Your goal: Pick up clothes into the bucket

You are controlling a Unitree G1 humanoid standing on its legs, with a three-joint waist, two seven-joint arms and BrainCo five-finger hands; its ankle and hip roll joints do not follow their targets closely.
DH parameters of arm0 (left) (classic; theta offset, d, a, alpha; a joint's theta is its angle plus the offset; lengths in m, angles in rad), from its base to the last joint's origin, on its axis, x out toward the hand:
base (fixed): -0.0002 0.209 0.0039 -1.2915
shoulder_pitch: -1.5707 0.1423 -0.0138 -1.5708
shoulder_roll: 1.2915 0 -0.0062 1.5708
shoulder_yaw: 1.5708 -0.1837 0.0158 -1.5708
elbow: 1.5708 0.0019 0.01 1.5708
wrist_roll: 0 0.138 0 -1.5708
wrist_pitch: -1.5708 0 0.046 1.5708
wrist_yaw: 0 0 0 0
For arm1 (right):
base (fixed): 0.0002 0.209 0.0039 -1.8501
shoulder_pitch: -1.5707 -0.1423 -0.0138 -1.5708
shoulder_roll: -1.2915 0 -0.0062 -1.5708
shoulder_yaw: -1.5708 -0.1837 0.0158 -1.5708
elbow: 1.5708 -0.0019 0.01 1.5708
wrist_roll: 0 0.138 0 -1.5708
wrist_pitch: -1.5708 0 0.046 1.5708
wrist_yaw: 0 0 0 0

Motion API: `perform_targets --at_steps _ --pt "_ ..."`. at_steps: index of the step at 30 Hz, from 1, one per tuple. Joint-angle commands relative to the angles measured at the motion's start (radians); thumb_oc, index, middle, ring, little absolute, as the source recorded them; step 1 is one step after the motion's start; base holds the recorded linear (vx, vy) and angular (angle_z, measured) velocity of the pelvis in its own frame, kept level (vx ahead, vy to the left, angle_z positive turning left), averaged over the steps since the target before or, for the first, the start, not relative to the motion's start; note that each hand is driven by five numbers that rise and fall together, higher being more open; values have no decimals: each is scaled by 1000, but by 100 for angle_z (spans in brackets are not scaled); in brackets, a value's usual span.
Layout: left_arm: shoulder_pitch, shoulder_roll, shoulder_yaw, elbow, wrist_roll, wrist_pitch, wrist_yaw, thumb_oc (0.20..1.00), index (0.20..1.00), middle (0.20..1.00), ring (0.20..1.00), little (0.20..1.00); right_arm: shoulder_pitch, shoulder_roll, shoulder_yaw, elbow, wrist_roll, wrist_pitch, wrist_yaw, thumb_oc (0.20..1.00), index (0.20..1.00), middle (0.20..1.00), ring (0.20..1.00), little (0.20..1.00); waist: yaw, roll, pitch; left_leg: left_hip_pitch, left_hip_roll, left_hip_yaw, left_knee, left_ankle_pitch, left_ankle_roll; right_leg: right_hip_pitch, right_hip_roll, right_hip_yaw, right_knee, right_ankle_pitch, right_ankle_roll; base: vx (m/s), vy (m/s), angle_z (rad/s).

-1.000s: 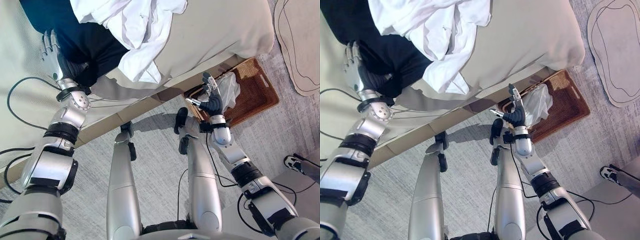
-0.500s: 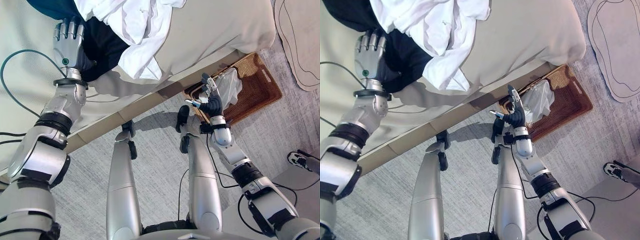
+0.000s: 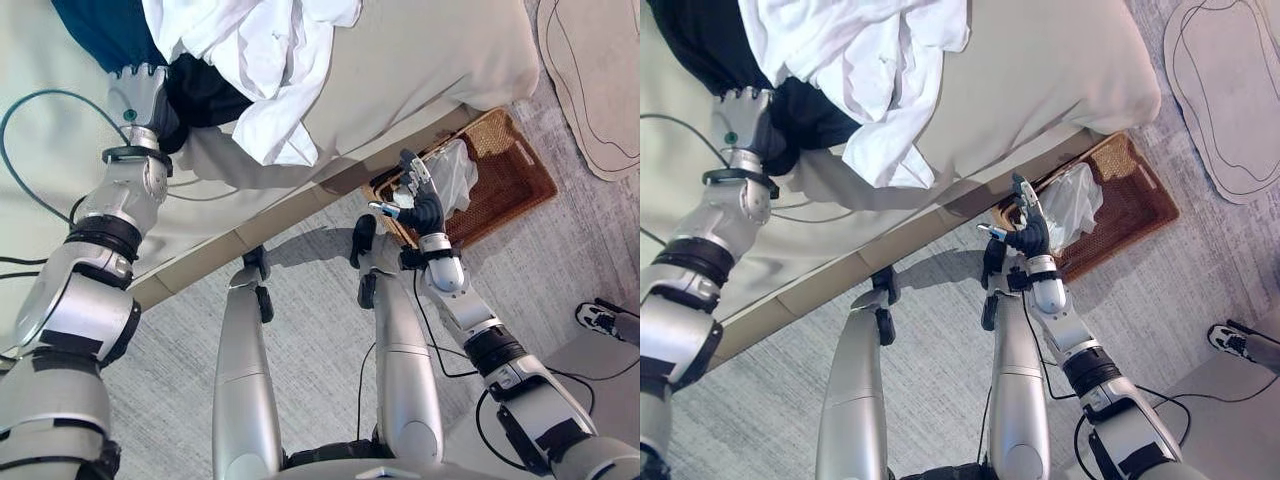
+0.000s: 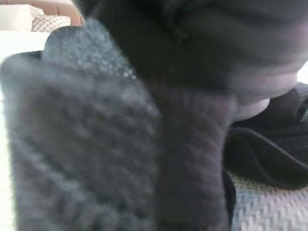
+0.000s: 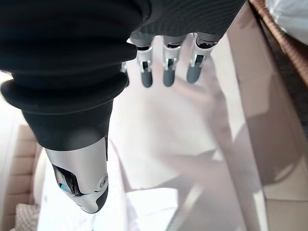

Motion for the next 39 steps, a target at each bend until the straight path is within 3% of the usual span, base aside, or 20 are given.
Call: perform_targets --at_steps 1,12,17,25,31,39 --pt "159 -14 73 -18 13 -29 -8 200 200 200 200 200 51 -12 -49 -66 11 -31 -2 1000 1000 1000 1000 1000 18 17 -46 50 -30 22 -30 -13 31 65 -43 -12 -52 58 78 -46 -5 0" --pt "466 -47 275 -304 -28 -102 18 200 200 200 200 200 129 -34 -115 -48 -26 3 1 1000 1000 1000 1000 1000 76 38 -95 370 -39 1 -246 36 17 378 -59 -71 -197 74 87 64 -32 5" --pt "603 -35 381 -489 -47 -172 -13 200 200 200 200 200 186 -44 -159 -36 -42 17 34 1000 1000 1000 1000 1000 101 51 -151 528 -36 -16 -353 54 9 543 -48 -105 -289 76 90 128 -35 11" --pt "721 1 510 -720 -88 -252 -72 200 200 200 200 200 245 -40 -190 -21 -34 26 83 1000 1000 1000 1000 1000 125 62 -241 662 -24 -24 -434 65 -9 703 -20 -136 -399 80 93 98 -28 10" --pt "746 -18 582 -842 -142 -285 -112 200 200 200 200 200 275 -22 -189 -9 -44 40 119 1000 1000 1000 1000 1000 130 64 -304 731 -30 -16 -469 68 -11 772 -6 -145 -444 86 91 91 -10 1" --pt "592 23 549 -924 -211 -305 -142 200 200 200 200 200 297 -17 -155 5 -57 64 159 1000 1000 1000 1000 1000 122 68 -383 826 -19 2 -514 63 -17 854 11 -148 -486 80 95 76 -18 -3"
